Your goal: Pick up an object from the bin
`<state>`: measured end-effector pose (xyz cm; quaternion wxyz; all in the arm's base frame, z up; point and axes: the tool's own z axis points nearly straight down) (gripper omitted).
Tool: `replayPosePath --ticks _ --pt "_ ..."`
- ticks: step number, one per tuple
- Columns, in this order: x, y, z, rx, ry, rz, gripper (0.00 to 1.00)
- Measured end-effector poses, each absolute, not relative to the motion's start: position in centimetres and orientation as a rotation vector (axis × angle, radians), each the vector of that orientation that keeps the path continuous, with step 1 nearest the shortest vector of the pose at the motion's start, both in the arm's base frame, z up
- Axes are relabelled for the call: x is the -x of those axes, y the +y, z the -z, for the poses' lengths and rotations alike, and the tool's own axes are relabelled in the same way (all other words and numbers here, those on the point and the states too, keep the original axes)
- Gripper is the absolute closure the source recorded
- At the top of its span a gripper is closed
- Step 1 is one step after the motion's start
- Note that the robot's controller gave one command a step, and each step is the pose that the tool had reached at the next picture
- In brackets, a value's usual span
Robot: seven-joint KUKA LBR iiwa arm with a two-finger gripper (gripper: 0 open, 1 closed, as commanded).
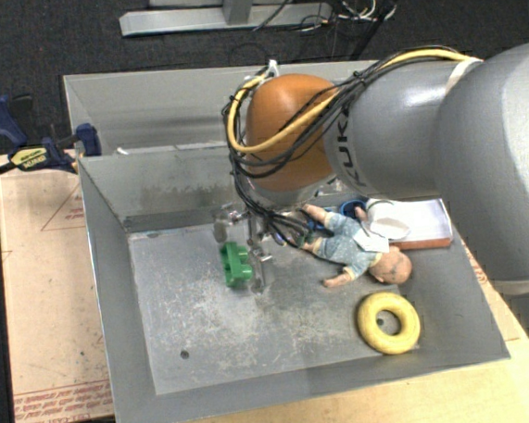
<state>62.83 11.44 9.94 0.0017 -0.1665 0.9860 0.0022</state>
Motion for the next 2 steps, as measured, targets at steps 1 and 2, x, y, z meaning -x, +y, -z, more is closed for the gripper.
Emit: replayPosePath --ticks 1,2 --pt "-60.5 9.6 -8.3 0.79 3.032 0.001 0.0" --pt "-60.6 8.1 -9.6 0.145 3.132 -0.01 1.0"
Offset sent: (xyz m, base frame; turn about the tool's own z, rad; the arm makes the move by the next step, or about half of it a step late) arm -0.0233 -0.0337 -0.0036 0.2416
